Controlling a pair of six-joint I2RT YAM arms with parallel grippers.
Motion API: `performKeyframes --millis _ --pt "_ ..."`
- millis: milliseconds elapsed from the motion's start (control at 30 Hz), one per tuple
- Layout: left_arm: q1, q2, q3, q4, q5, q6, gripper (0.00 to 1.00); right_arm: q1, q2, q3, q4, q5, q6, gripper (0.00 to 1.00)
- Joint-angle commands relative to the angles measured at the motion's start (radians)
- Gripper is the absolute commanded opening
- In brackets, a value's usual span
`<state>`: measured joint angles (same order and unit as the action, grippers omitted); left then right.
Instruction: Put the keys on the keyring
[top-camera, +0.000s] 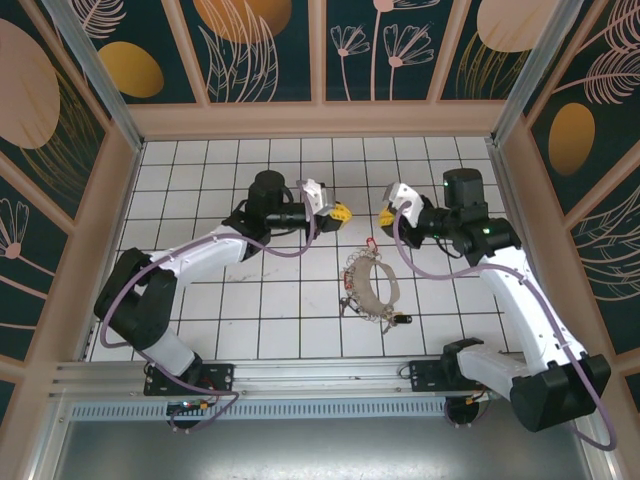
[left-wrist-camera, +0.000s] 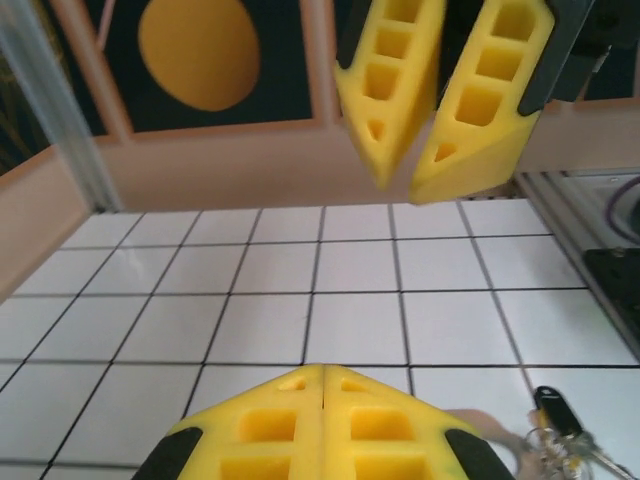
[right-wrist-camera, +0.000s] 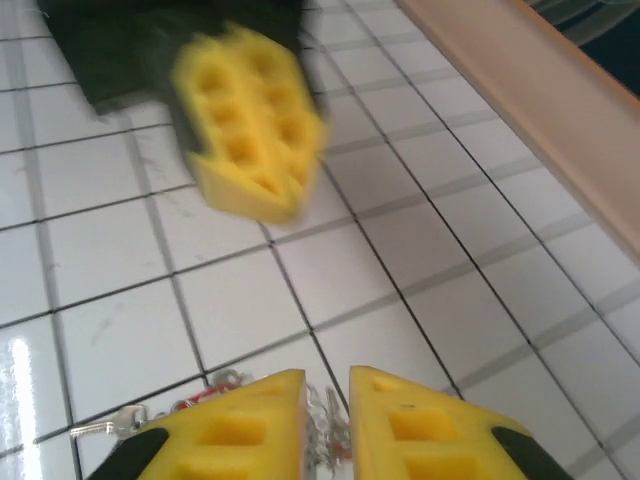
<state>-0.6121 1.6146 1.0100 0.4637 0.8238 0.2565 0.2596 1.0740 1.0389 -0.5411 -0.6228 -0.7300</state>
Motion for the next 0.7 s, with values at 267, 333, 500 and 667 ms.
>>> performKeyframes --millis 267,333,500,667 --pt "0.071 -0.066 -0.083 -0.029 -0.275 -0.017 0.11 -0.047 0.023 -0.155 -0.056 0.119 1.083 0.18" --pt "0.081 -0.075 -0.099 -0.023 -0.366 -0.061 0.16 0.046 0.004 -0.217 -0.08 0.143 1.15 0.2" --pt "0.097 -0.121 -0.143 -0.02 -0.48 -0.106 0.18 0.207 -0.098 -0.351 -0.116 0.218 1.258 0.22" --pt "0.103 -0.143 -0.181 -0.013 -0.555 -0.121 0.19 0.238 -0.125 -0.472 -0.106 0.268 1.301 0.29"
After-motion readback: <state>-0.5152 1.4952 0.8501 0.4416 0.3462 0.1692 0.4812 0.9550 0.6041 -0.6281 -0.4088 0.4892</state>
